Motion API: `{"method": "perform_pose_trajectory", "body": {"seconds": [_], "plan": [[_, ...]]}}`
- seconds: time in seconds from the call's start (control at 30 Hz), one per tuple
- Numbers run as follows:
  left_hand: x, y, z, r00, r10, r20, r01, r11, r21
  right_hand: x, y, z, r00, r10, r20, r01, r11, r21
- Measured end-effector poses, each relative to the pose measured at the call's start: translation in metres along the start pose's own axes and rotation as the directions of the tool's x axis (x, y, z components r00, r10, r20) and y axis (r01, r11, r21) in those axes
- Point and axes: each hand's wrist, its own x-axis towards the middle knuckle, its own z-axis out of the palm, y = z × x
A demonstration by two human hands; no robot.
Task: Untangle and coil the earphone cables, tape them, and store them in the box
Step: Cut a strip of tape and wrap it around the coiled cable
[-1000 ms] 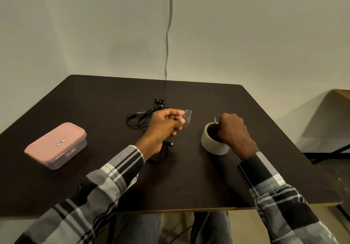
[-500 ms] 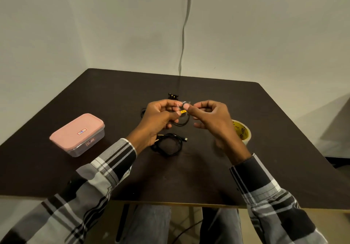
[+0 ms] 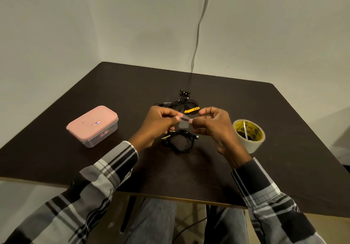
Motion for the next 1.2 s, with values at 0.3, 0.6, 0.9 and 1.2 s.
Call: {"method": "perform_pose_trajectory", "body": {"seconds": [0.3,0.6,0.9,1.2], "plan": [[0.008,-0.008,0.005,0.983,0.148,-0.107,-0.039,0.743,0.668,0.0,0.014,0.002,0.997,0.037,-0.074,-0.036,0.999,0.013],[0.005,-0.021,0.006,0.982,0.137,0.133,-0.19,0.621,0.76,0.001,0.027,0.006,0.989,0.078,-0.122,-0.069,0.995,0.076],[-0.001,-0.04,0.019,0.936,0.339,0.094,-0.275,0.54,0.796,0.0,0.039,0.012,0.983,0.013,-0.184,-0.025,0.998,-0.064],[-0.002,-0.045,0.022,0.947,0.311,0.075,-0.236,0.52,0.821,0.005,0.055,0.02,0.975,-0.09,-0.202,0.041,0.972,-0.233]]}}
